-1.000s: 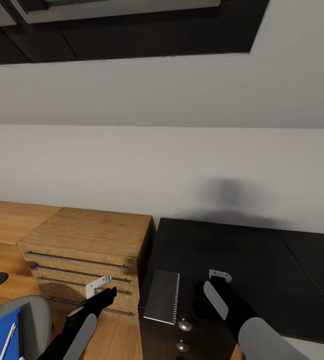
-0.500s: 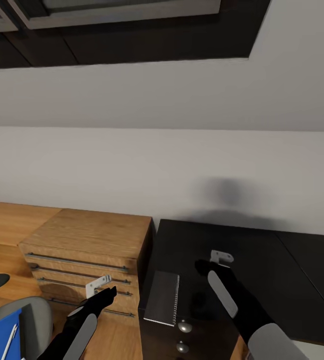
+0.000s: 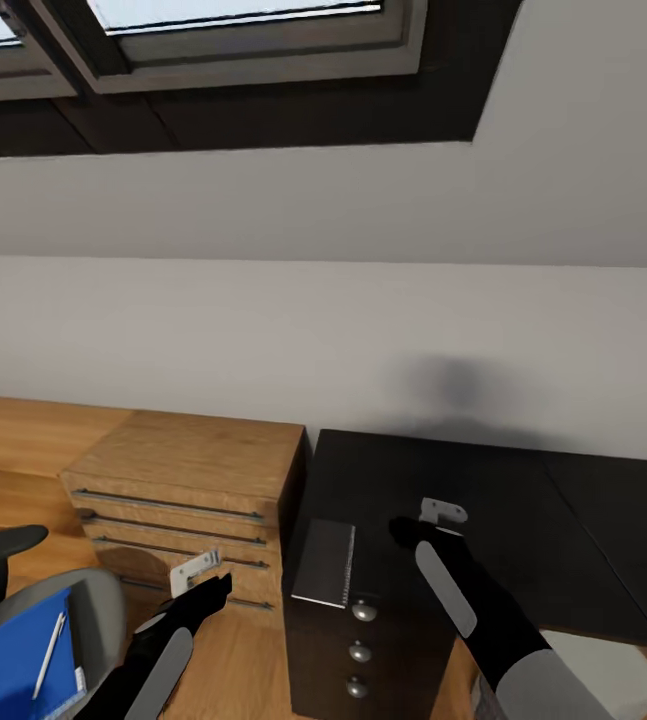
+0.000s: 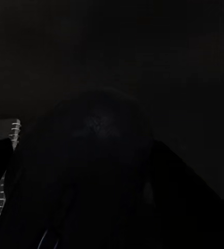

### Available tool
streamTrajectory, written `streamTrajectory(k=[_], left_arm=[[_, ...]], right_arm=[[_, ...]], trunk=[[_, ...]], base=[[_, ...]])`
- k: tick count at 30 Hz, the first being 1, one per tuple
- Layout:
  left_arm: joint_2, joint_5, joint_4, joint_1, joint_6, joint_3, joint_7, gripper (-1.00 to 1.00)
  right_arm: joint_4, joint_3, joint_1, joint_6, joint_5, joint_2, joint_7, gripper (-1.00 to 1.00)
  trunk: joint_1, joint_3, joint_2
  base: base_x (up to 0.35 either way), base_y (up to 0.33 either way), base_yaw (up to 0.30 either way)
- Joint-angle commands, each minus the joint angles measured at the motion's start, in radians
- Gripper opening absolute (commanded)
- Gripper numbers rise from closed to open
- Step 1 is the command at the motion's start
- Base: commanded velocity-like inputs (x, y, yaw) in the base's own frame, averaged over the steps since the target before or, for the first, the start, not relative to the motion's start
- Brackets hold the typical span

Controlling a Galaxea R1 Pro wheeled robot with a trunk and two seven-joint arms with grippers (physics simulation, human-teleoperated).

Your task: In the bedroom, organize the workspace by keeping the computer under the desk, ensuring the monitor is on the desk, placing the keyboard on the desk next to the monitor, placing the mouse on the desk next to the keyboard, moving the folder from the swivel chair onto the desk next to the mouse, stacking the notebook on top of the folder with the pen on top of the notebook, and positioning the swivel chair next to the desk.

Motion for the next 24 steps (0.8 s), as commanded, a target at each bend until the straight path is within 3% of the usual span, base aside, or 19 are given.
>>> streamTrajectory(k=[1,11,15,18,24], left_arm=[[0.001,0.009,-0.002,-0.001,0.002,-0.003,0.009,1.00],[0.002,0.011,0.003,-0.001,0.004,-0.002,0.009,1.00],[0.002,0.012,0.049,-0.001,0.005,-0.002,0.007,1.00],[0.001,0.012,0.109,-0.001,0.005,-0.004,0.004,1.00],[0.000,0.010,0.133,-0.001,0.007,-0.014,0.002,1.00]], right_arm=[[-0.001,0.002,-0.001,0.001,-0.010,0.000,-0.010,-1.00],[-0.002,0.002,-0.001,0.001,-0.007,0.000,-0.011,-1.00],[-0.002,0.002,-0.001,0.001,-0.006,0.000,-0.012,-1.00],[-0.002,0.002,-0.001,0.001,-0.006,-0.001,-0.012,-1.00],[-0.002,0.001,-0.001,-0.002,-0.004,-0.002,-0.012,-1.00]], trunk=[[-0.004,0.002,0.006],[-0.043,0.033,0.076],[-0.058,0.046,0.104],[-0.070,0.055,0.125],[-0.093,0.074,0.167]], base=[[-0.332,0.000,0.000],[-0.335,0.000,0.000],[-0.335,0.000,0.000],[-0.155,0.000,0.000],[-0.026,0.000,0.000]])
